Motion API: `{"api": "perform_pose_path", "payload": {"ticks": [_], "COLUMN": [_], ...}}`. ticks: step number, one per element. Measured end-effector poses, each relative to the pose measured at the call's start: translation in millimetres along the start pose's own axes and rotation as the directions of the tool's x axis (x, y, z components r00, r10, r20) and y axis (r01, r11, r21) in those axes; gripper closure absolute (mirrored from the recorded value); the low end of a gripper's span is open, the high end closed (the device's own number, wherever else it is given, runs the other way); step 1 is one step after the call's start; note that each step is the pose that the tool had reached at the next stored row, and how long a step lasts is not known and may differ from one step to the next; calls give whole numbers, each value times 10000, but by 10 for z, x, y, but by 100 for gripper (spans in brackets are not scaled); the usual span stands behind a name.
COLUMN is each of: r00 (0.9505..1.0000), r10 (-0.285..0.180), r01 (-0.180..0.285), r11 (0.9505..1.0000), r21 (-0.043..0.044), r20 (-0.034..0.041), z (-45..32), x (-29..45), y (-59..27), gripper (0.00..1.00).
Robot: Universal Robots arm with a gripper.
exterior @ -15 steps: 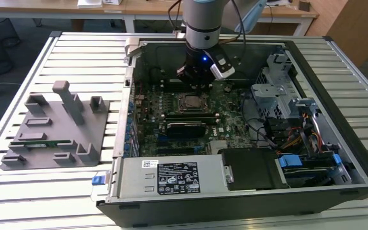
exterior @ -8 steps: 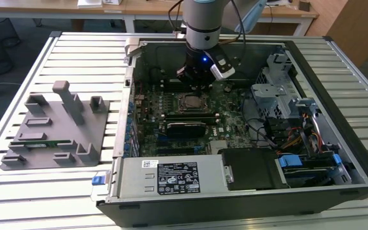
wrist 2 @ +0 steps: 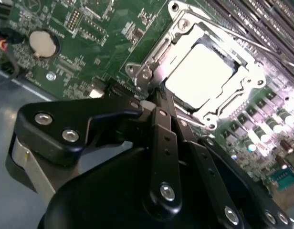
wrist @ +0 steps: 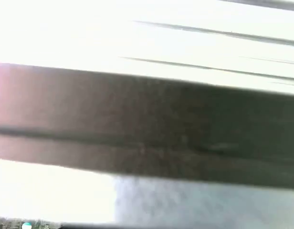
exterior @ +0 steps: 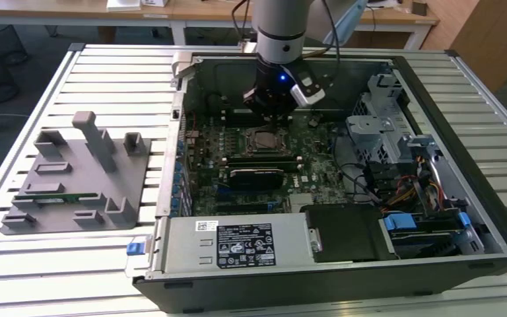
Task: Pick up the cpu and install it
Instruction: 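Install the first cpu locking lever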
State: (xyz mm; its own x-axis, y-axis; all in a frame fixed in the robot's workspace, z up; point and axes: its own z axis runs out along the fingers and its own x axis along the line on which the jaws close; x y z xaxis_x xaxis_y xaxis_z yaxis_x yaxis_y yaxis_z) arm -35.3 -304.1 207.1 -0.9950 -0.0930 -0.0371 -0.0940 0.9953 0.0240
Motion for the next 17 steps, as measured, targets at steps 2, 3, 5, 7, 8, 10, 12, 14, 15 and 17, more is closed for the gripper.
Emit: {"api": "perform_pose_path", "payload": {"ticks": [2,3,5,7,8,10,12,14,15,17], "r00": [10000,10000,10000,10000,10000,10000,10000,9999,9999,9999], "r10": [3,5,7,10,11,14,16,19,19,21], "r01": [-3,-5,-7,-9,-10,-12,-13,-13,-13,-13], "r11": [10000,9999,9998,9997,9996,9993,9990,9988,9987,9985], "r21": [-69,-102,-179,-257,-298,-378,-446,-495,-517,-553], "r20": [5,9,18,31,40,64,87,108,117,132], "z": [-32,-41,-52,-61,-64,-70,-87,-108,-116,-126], "x": [0,2,15,42,61,94,117,132,138,147], "y": [1,1,3,5,7,11,13,15,16,17], "gripper": [89,89,89,89,89,89,89,89,89,89]}}
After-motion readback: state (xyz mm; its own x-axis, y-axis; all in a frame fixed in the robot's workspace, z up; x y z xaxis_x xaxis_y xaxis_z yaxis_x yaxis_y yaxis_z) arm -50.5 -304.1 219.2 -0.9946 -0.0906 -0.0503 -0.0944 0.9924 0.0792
